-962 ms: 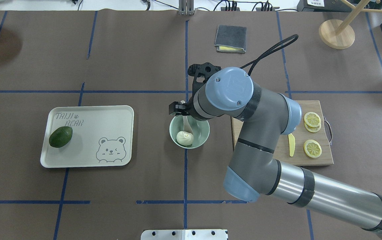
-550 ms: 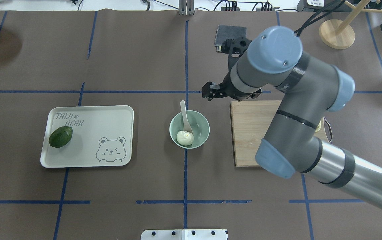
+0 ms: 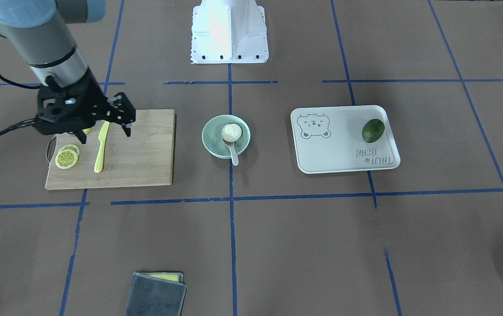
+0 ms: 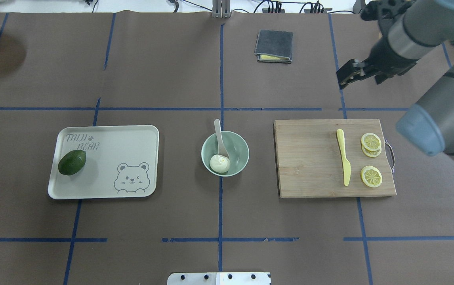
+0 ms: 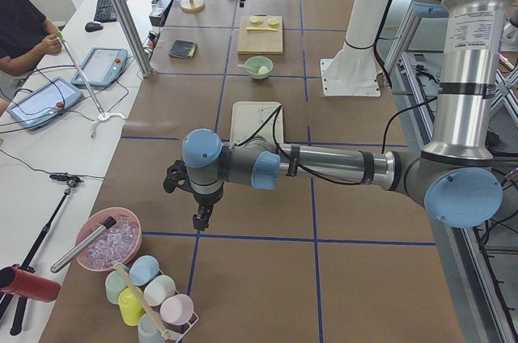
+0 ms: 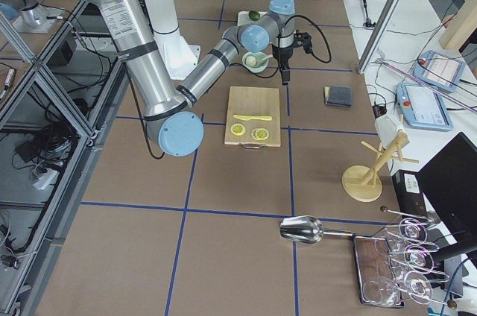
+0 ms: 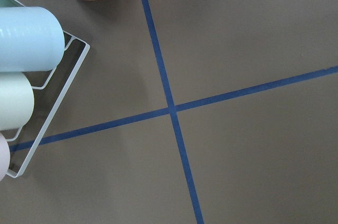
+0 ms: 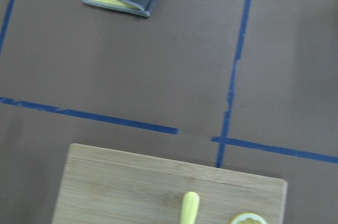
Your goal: Put spoon and bun in bowl
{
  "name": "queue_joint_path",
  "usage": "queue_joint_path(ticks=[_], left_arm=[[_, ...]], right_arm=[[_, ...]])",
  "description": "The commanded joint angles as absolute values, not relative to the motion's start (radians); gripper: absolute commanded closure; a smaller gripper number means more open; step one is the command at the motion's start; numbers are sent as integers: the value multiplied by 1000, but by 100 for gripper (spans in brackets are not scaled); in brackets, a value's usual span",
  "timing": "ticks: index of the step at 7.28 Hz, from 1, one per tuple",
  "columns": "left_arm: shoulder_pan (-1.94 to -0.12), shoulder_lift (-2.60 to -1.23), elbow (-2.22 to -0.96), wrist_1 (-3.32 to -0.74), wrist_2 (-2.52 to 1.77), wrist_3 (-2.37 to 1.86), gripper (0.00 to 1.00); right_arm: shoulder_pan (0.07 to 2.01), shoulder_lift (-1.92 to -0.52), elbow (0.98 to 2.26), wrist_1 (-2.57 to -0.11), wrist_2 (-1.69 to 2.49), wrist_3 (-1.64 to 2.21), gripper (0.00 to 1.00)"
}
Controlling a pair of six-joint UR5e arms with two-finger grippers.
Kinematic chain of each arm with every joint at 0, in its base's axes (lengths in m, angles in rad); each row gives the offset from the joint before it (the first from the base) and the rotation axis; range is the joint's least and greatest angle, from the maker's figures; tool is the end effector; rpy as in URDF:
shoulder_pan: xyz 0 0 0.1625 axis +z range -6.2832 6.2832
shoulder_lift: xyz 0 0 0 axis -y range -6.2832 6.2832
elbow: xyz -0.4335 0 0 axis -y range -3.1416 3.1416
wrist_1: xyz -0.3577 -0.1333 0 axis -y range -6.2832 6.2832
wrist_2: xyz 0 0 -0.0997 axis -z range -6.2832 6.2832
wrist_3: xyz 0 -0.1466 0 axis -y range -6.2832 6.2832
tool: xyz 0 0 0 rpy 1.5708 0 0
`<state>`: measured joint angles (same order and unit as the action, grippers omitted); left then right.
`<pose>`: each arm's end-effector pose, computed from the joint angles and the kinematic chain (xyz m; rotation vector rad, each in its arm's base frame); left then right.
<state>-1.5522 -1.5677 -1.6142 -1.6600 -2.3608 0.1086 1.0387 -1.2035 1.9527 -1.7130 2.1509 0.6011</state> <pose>-0.0204 -0.4687 0.6710 0.1583 0.7835 0.1715 -0.2433 -0.5176 0.3673 0.1957 -0.7900 -0.1108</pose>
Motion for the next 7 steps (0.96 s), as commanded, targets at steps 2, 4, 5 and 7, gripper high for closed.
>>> queue_joint_path(ticks=[2,4,5,7], left_arm=[[-1581,-1549,-1609,-1658,-2381,97,0],[-1583,-1548,-1612,-1660,-2381,97,0],[-1583,-1548,-1612,-1658,-2381,97,0],[-1583,-1546,-1611,-1658,-2381,97,0]], right_arm=[[1295,-1406,1906,-1712,2297,225,0],[1443,-1450,1791,-1712,2321,-14,0],[1489,-1459,1739,-1715,2321,-99,0],[1590,-1492,1633,-1709,2367,-197,0]])
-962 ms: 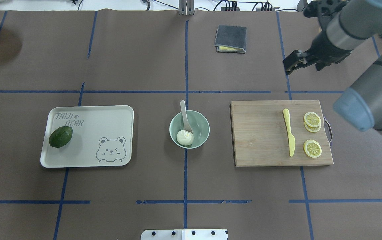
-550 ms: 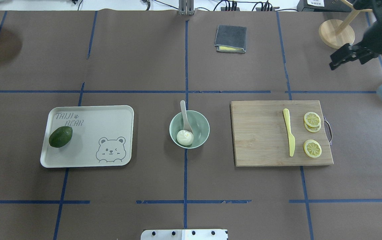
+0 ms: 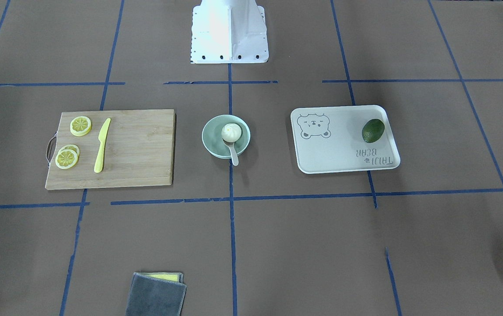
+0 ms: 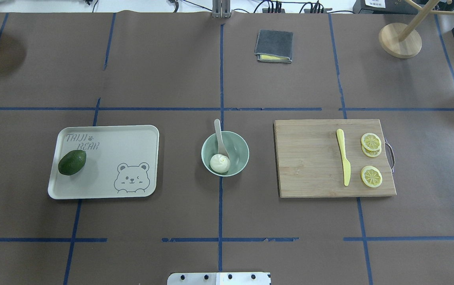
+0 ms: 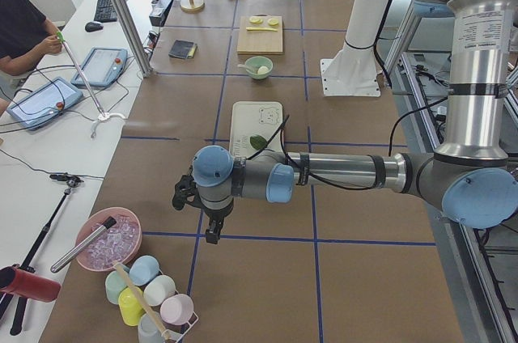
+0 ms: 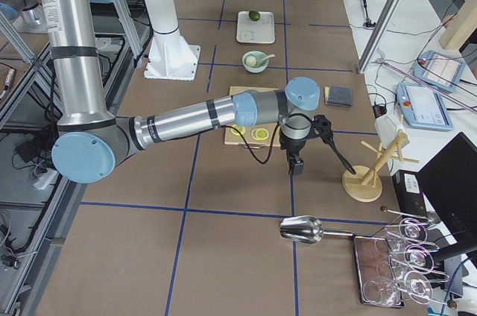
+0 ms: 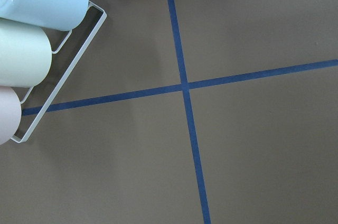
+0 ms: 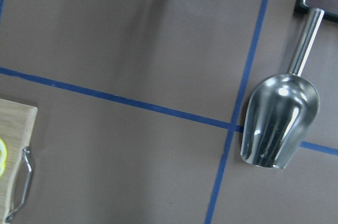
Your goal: Put spoon and bun in bowl
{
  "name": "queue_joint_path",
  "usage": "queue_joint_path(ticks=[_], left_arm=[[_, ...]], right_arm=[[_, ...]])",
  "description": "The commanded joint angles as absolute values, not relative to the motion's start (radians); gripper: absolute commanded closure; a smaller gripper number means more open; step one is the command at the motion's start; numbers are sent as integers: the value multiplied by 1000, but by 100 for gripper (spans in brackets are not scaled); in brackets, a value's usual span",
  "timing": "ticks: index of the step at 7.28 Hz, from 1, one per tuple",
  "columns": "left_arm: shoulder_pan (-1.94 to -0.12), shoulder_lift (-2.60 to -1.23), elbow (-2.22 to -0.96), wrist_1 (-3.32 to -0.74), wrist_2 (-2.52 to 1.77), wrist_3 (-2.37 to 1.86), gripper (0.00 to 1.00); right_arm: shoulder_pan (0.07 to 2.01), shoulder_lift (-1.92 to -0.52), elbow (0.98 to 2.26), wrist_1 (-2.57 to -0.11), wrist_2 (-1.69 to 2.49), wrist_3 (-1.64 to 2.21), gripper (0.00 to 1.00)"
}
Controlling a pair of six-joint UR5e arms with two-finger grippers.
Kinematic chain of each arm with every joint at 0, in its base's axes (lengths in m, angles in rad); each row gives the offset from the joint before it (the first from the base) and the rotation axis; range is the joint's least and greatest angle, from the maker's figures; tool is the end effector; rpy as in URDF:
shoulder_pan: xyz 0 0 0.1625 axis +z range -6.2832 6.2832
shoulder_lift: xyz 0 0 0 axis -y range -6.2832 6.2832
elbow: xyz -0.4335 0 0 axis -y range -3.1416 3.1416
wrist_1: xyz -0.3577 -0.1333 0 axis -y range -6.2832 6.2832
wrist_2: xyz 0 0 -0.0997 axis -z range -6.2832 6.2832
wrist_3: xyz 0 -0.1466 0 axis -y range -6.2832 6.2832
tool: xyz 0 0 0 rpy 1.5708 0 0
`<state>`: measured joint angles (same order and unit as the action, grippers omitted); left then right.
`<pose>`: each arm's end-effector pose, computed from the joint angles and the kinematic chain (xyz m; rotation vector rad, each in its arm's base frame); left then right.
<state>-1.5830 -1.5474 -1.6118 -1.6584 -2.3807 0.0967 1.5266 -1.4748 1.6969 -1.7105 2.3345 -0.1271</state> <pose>-0.0327 -0.4569 0.6796 0.1434 0.8030 0.1224 0.0099 -0.4995 0.6125 0.1101 -0.7606 -0.1943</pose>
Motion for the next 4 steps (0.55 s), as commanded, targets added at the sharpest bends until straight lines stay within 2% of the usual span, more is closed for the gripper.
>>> queue_joint_path(ticks=[1,4], left_arm=[[-1583,-1548,-1611,-1660,-2381,92,0],[-1583,-1546,-1609,-1658,-2381,92,0]], right_arm=[[1620,-1500,1571,-1704,2402,-248,0],[1652,-1517,1552,-1701,2399,-249,0]])
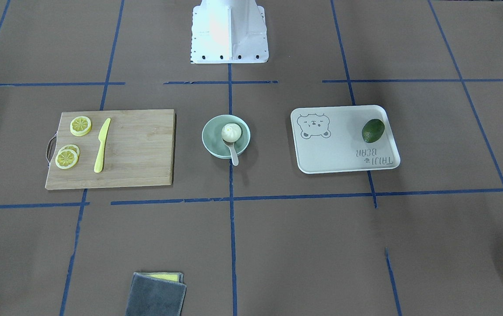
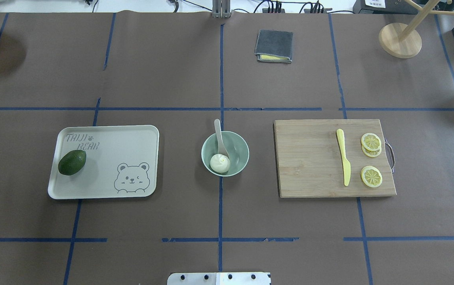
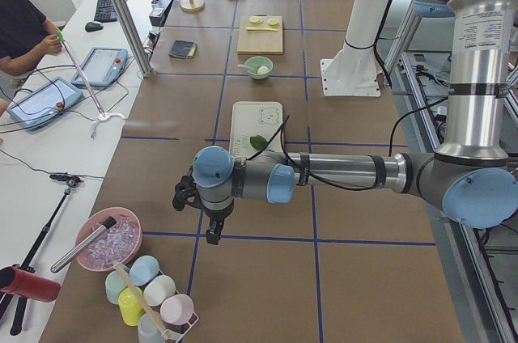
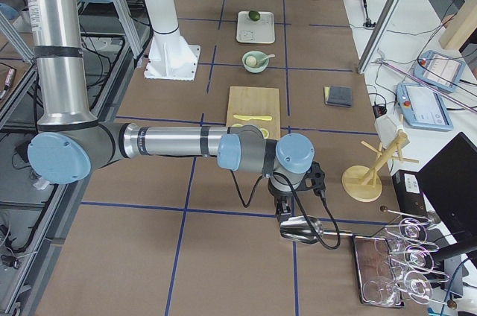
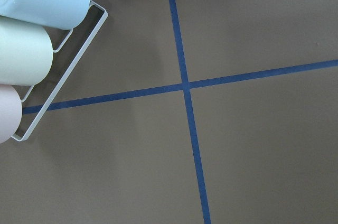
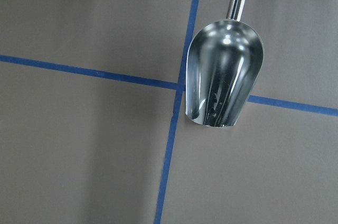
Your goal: Put spoon and bun in bowl
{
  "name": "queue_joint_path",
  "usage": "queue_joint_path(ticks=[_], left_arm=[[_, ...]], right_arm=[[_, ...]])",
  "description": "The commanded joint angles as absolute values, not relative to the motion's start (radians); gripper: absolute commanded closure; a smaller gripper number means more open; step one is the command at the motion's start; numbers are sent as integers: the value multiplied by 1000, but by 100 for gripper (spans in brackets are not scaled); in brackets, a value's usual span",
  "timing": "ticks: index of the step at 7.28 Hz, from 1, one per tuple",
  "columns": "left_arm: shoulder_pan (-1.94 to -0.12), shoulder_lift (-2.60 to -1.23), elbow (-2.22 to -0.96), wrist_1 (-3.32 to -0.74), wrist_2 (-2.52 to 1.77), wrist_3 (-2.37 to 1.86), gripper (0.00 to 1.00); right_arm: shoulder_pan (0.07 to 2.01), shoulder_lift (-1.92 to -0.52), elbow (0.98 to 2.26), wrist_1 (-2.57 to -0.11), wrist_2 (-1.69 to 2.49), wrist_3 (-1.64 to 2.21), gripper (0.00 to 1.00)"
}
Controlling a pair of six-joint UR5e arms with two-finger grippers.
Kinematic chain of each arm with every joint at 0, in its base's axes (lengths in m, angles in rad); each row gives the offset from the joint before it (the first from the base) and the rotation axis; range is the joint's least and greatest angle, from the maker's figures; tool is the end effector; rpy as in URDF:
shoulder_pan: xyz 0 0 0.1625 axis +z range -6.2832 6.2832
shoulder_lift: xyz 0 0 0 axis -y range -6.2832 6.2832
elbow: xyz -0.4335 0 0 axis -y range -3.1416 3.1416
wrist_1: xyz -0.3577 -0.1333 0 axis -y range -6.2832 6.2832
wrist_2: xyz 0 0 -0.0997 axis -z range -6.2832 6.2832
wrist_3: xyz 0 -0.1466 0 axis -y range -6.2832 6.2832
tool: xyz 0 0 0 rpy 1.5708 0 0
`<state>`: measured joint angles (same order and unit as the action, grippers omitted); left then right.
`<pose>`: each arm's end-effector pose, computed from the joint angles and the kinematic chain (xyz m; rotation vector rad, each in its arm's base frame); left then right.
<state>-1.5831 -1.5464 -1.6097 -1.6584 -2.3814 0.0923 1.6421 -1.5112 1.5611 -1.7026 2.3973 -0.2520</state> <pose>-0.0327 -0.4562 0.6810 0.1387 0.8042 0.1169 0.0592 -0.4713 0.6845 0.0568 -0.8283 -0.1364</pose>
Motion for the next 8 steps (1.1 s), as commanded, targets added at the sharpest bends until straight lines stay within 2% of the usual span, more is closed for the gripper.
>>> queue_joint_path(ticks=[1,8], left_arm=[[-1583,-1545,-1608,-1658,-2382,92,0],[-1582,-1528,-1612,-1664,-2384,94,0]], right_arm=[[1652,-1517,1555,-1701,2395,-241,0],[1652,-1537,1566,-1700,2387,-221,0]])
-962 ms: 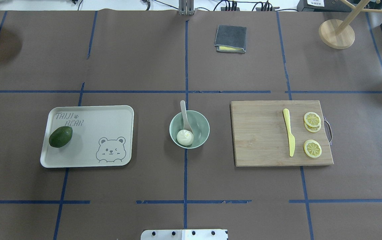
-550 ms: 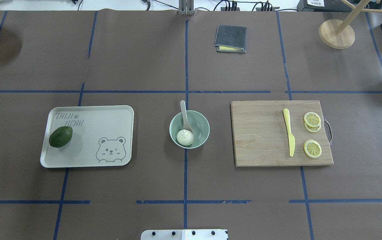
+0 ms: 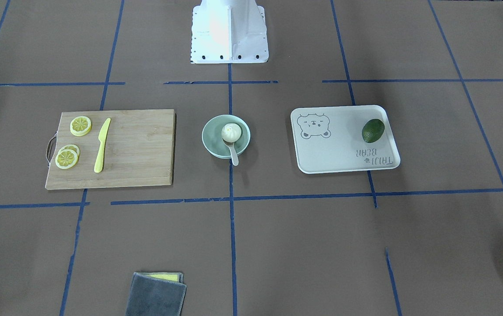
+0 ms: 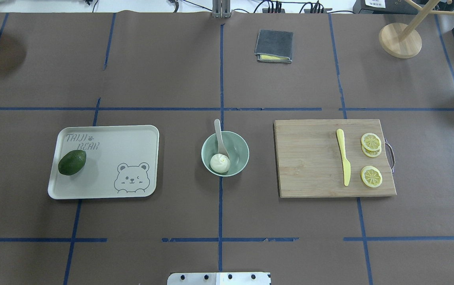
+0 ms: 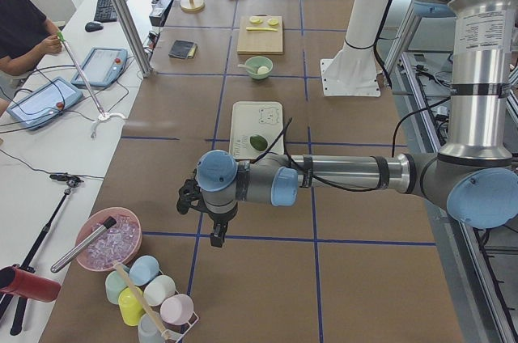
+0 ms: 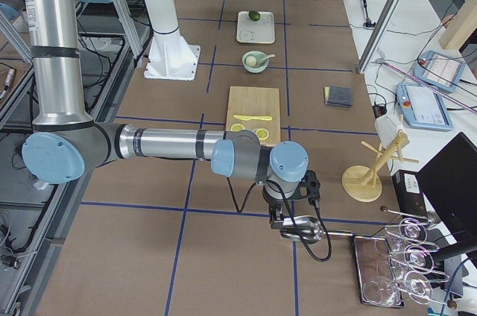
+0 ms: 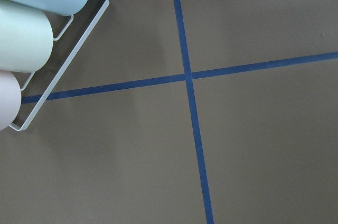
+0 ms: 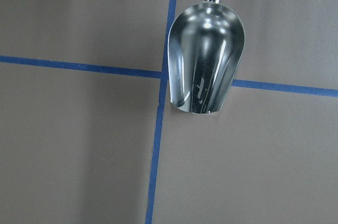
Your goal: Put spoon and bun in bowl
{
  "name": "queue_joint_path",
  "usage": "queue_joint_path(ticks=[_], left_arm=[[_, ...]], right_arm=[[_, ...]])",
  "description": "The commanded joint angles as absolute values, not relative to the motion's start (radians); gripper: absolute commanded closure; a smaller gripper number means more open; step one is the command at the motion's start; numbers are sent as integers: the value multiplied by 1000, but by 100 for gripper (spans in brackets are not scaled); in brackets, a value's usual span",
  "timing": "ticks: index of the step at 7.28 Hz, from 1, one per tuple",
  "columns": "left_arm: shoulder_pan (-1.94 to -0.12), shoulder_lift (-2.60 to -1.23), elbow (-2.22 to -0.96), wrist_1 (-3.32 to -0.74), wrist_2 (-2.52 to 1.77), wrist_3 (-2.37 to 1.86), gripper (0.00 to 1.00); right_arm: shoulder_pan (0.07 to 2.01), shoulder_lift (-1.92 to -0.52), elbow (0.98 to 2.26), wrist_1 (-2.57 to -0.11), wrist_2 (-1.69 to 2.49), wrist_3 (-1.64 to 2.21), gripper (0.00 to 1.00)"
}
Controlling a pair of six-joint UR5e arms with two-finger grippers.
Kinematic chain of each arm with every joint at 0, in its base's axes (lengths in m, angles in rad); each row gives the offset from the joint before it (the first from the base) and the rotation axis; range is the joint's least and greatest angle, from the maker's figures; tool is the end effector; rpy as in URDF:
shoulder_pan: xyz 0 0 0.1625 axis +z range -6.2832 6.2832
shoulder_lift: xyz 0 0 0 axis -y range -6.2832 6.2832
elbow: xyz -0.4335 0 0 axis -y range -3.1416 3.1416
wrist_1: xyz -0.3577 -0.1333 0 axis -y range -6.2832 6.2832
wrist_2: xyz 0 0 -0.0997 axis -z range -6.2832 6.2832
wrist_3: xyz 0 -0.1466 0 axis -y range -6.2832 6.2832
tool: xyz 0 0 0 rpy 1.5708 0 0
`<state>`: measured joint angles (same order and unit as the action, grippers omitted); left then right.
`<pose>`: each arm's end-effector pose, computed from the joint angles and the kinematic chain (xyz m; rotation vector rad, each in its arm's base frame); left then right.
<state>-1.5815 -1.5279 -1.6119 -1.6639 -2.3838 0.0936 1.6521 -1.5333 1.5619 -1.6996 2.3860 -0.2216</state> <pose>-0.0316 -0.4473 0.6875 0.1285 0.8073 0.1153 0.0641 -0.4593 0.6955 0.0294 -0.8197 -0.0915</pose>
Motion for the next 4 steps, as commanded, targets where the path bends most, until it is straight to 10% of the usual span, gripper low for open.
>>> queue_joint_path(ticks=[1,4], left_arm=[[-1582,-1528,-1612,-1664,-2384,94,0],[-1582,-1528,-1612,-1664,-2384,94,0]], right_arm=[[1652,-1537,1568,-1700,2387,-221,0],[1652,-1529,1568,-1700,2387,-221,0]])
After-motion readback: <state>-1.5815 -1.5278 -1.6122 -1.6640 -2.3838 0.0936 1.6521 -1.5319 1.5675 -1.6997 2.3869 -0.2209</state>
